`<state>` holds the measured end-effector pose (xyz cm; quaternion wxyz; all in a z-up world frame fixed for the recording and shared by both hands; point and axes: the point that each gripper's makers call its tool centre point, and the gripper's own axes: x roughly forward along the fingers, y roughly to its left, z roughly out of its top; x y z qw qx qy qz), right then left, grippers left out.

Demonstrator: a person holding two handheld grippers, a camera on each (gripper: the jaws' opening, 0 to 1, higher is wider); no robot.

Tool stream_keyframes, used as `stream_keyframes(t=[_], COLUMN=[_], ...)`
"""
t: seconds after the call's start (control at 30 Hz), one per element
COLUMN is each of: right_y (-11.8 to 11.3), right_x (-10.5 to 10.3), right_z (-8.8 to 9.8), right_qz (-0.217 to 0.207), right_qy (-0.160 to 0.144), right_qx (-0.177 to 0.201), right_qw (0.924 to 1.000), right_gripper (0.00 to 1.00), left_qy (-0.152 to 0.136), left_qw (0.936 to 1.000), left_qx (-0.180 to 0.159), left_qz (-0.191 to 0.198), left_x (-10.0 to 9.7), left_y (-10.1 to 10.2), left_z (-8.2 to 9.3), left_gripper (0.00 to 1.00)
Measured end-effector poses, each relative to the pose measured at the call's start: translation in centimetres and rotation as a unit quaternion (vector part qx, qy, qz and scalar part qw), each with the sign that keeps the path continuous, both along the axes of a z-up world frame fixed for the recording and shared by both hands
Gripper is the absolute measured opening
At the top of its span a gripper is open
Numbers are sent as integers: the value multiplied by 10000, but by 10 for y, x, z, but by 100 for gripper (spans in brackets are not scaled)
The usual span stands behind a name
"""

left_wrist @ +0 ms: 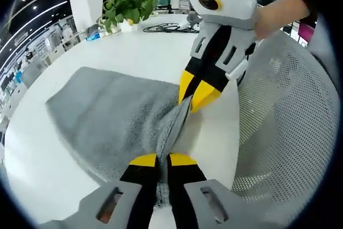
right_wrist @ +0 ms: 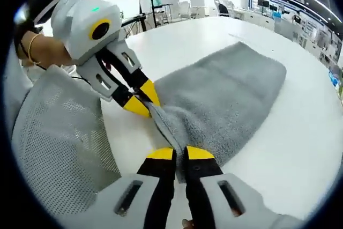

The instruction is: Fold the towel on the table until its edges align and the towel forms a compact rectangular stack.

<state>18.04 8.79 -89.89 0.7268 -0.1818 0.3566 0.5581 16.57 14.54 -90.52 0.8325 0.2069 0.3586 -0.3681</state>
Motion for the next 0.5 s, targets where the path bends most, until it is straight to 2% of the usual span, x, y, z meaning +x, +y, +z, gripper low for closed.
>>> stream_keyframes(t=[0.23,0.37,0.5], right_y=[2,2,3], right_x=[-2,-3,0], right_z=[11,25,38], right_qz=[-68,-13,-30], right_qy=[-2,-91,-33], right_qx=[79,136,258], right_qw=[9999,9999,9997], right_gripper=[4,4,4], left_qy=[-148,-213,-268], left_qw=[9998,9998,9996], left_qx=[134,63,20], left_qz=[-81,-21,-25], left_x=[3,4,5], left_y=[1,2,2], left_z=[11,25,36], left_gripper=[6,6,6])
